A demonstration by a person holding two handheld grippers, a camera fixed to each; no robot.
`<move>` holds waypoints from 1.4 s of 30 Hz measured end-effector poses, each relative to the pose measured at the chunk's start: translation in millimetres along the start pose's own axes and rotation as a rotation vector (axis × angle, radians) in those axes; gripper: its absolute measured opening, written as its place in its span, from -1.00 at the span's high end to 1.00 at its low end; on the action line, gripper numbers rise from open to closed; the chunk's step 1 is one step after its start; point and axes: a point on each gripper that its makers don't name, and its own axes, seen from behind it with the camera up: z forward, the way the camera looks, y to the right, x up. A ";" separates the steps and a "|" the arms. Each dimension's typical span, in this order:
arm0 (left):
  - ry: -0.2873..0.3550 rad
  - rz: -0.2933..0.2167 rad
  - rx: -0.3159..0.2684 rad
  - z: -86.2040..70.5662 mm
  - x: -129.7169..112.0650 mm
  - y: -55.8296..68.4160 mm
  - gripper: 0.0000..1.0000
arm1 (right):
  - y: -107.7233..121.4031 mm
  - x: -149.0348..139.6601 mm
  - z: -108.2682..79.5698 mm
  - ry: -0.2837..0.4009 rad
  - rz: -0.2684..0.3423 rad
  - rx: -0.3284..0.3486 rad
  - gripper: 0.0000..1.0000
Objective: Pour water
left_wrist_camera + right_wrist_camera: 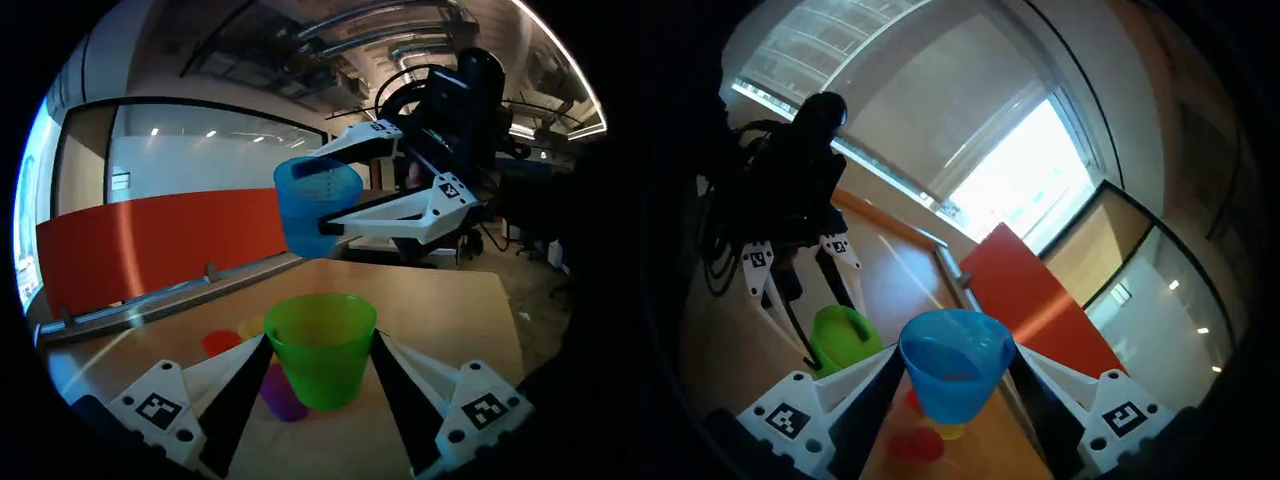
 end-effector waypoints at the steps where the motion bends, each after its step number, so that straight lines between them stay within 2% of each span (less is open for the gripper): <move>1: 0.000 0.001 -0.001 0.6 0.2 0.6 -0.70 | 0.2 0.6 0.4 0.000 -0.005 -0.001 -0.82; 20: 0.000 0.022 -0.028 10.8 3.5 13.3 -0.70 | 5.3 4.2 5.0 -0.009 -0.084 -0.012 -0.83; 42: 0.005 0.022 -0.032 13.2 5.5 14.0 -0.70 | 9.2 5.1 9.6 -0.019 -0.188 -0.018 -0.83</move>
